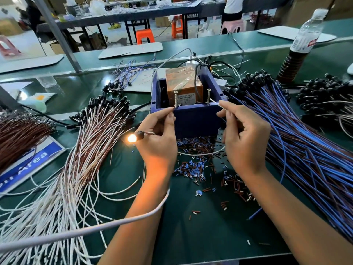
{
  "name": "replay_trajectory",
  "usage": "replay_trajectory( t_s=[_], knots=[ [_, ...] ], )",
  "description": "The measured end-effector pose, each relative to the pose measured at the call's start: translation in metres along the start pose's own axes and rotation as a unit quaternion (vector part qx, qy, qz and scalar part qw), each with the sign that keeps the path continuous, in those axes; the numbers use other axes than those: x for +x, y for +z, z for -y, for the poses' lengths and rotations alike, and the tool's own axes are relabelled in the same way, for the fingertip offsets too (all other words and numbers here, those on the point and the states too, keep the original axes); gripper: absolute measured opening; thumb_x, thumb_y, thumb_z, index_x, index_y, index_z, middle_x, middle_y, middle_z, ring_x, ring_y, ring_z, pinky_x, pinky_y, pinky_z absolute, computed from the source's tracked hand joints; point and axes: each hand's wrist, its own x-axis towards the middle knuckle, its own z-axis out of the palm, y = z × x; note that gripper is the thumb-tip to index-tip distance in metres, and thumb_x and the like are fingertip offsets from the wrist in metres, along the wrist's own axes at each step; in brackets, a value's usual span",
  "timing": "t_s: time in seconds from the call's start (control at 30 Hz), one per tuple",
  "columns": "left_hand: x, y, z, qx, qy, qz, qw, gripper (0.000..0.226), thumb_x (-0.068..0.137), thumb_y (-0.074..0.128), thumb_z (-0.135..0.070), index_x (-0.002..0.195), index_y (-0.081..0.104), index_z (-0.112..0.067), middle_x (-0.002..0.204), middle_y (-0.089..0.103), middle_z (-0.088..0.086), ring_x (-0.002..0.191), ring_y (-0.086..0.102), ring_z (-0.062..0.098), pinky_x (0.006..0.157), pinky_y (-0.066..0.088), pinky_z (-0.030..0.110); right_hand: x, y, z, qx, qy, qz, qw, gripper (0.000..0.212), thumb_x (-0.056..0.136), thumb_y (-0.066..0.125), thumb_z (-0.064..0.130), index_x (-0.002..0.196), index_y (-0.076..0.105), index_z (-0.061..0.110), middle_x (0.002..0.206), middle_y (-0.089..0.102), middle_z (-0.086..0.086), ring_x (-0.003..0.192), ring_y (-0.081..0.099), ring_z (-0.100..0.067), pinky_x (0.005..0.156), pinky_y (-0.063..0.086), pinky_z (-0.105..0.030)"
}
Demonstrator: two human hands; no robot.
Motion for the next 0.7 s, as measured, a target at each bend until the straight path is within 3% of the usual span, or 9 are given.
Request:
replay_trajectory(
  t_s=[0.17,0.3,0.5,0.7],
  knots=[
    [0.0,0.0,0.001,-0.012,-0.008,-0.001,1.0,0.021,0.095,0.068,-0.001,0.1,0.076,-0.019,0.092,0.077,0.003,0.085,0.073,0.011,0.08,0.053,0.019,0.0,0.001,-0.001,0.0,-0.004,0.006,1.0,0.027,0.107,0.052,0.0,0.123,0.073,0.002,0.097,0.074,-0.005,0.069,0.063,-0.007,0.063,0.05,-0.023],
    [0.0,0.0,0.001,-0.007,-0.001,-0.001,1.0,0.019,0.095,0.068,-0.002,0.1,0.077,-0.018,0.092,0.077,0.003,0.085,0.073,0.012,0.079,0.054,0.019,0.0,0.0,-0.001,0.002,-0.005,0.007,1.0,0.026,0.107,0.052,0.001,0.123,0.073,0.002,0.097,0.074,-0.005,0.07,0.063,-0.008,0.063,0.051,-0.025],
    [-0.004,-0.006,-0.005,0.01,0.088,-0.053,0.995,0.013,0.096,0.067,-0.007,0.1,0.076,-0.015,0.089,0.073,0.003,0.083,0.07,0.02,0.076,0.054,0.029,-0.002,-0.004,-0.001,0.032,0.039,-0.019,0.999,0.027,0.107,0.051,0.004,0.127,0.07,0.006,0.095,0.072,-0.001,0.066,0.067,-0.012,0.058,0.056,-0.035],
    [-0.01,0.019,-0.043,-0.037,0.067,0.068,0.995,0.016,0.093,0.07,-0.006,0.096,0.077,-0.02,0.086,0.076,0.0,0.079,0.072,0.019,0.072,0.055,0.025,-0.007,-0.029,0.005,0.04,0.088,-0.037,0.995,0.024,0.105,0.052,0.002,0.11,0.074,0.011,0.094,0.072,-0.001,0.051,0.065,-0.015,0.046,0.052,-0.039]
  ],
)
